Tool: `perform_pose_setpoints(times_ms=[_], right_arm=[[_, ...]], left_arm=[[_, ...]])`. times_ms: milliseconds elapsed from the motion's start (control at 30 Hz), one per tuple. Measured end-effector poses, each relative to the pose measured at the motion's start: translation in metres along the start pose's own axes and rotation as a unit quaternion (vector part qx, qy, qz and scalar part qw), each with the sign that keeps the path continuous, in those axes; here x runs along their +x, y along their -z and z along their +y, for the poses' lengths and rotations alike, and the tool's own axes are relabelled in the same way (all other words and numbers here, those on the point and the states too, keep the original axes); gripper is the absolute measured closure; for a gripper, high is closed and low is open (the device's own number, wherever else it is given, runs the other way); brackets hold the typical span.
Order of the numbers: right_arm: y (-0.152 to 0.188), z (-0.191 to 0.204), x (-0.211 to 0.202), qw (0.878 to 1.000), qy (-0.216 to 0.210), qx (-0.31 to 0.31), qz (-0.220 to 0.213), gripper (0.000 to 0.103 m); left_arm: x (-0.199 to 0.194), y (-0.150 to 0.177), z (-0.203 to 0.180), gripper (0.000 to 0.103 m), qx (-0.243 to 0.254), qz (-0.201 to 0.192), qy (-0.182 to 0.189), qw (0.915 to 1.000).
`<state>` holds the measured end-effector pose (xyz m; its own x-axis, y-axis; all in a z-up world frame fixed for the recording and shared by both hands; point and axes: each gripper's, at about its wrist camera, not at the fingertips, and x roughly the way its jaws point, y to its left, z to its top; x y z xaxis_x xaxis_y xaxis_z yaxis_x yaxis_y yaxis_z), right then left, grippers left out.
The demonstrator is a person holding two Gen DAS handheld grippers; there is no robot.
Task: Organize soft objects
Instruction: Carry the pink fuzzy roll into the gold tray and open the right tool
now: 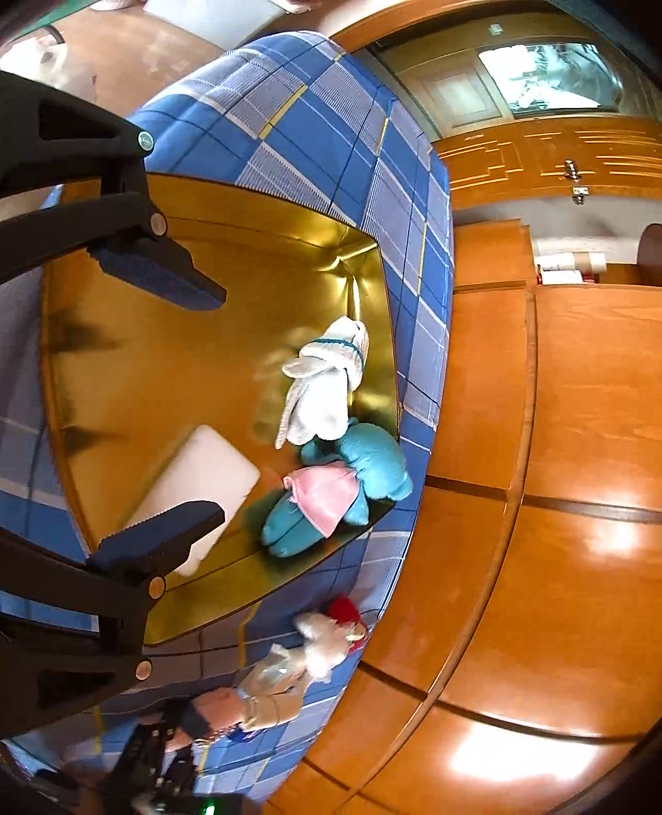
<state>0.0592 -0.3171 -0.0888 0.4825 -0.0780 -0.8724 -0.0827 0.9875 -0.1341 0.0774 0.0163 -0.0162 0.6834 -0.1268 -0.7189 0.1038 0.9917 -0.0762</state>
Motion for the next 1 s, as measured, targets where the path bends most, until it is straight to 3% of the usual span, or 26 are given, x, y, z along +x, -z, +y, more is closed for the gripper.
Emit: perform_pose_setpoints(times_ms=[267, 600, 800, 1000], right_arm=[[-0.001, 0.003, 0.001, 1.0, 0.012, 0.004, 0.003, 0.066], [-0.004, 0.005, -0.008, 0.998, 0.037, 0.053, -0.002, 0.069], [-0.012, 0.007, -0.049, 0.995, 0.02, 0.082, -0.057, 0.069], [-0.037, 0.045, -0.079, 0.993, -0.053, 0.049, -0.097, 0.069]], left_arm=[[-0.023, 0.012, 0.001, 0.024, 0.008, -0.015, 0.003, 0.9999], [-0.028, 0.017, 0.012, 0.024, -0.006, -0.016, 0.011, 0.9998], [-0.025, 0.022, 0.024, 0.024, -0.023, -0.011, 0.009, 0.9996], [-0.023, 0.025, 0.044, 0.024, -0.043, -0.007, -0.003, 0.999]])
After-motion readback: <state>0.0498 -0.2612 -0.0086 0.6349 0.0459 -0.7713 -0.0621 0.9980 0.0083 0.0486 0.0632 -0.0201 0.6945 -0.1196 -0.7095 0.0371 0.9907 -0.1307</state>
